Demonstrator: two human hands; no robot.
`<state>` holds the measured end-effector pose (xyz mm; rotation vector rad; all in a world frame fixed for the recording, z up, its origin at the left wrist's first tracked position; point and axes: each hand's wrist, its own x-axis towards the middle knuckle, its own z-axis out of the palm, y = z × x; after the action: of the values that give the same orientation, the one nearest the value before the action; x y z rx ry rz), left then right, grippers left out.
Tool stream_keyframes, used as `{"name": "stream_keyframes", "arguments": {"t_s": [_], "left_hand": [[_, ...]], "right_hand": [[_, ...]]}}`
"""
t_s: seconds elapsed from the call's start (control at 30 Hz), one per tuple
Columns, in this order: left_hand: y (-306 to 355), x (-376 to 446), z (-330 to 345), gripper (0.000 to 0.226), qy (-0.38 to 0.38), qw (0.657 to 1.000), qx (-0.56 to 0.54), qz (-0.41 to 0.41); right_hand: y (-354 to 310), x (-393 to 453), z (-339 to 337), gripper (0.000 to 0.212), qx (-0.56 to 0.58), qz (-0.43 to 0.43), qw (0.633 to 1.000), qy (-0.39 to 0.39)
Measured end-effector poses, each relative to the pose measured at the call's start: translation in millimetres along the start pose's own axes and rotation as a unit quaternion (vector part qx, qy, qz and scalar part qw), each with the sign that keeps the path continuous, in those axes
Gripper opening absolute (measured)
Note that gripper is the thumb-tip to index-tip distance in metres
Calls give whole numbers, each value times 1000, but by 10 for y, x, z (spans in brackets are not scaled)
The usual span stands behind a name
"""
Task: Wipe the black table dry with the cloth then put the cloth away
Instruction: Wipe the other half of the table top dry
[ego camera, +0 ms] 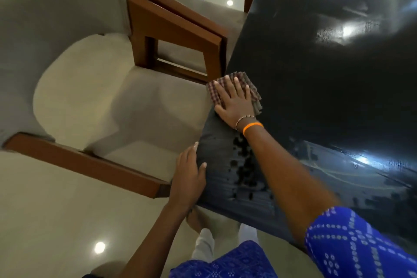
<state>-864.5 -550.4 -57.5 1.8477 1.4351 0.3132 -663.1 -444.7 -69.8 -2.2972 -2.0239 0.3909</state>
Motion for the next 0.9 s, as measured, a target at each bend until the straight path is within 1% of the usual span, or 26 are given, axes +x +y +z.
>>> {"name": "stream_keyframes", "arguments": {"t_s": [0.1,0.17,0.27,0.37,0.47,0.57,0.67,0.73,0.8,0.87,0.9], "left_hand": [[28,18,11,51,13,999,-38,-20],[56,27,17,47,22,998,-47,-23],[66,28,5,47,23,999,-29,-31],[59,39,-1,50,23,999,-27,-28],[70,33,30,49,34,998,-54,-30],[86,30,88,43,69,995,-65,-35],[70,62,121,32,103,992,-69,-36],[49,84,110,26,114,990,-77,-31],[20,103,98,22,114,989,-91,-31],[-12,115,94,23,115,987,-103,-39],[-20,119,92,25,116,986,-110,-41]], "right_hand": [[-342,-469,207,68,14,-63,998,1],[-458,-720,298,72,5,-92,996,-3],[-386,-876,304,73,-4,-81,997,8],[-123,-990,243,75,7,-21,999,26],[318,-1217,180,76,13,77,996,49],[887,-1533,74,77,8,186,979,78],[1325,-1865,-1,83,18,289,953,95],[1381,-1945,3,85,25,342,935,91],[1254,-1863,29,81,39,386,917,90],[1005,-1701,67,79,52,403,910,82],[842,-1614,93,79,51,391,916,78]]}}
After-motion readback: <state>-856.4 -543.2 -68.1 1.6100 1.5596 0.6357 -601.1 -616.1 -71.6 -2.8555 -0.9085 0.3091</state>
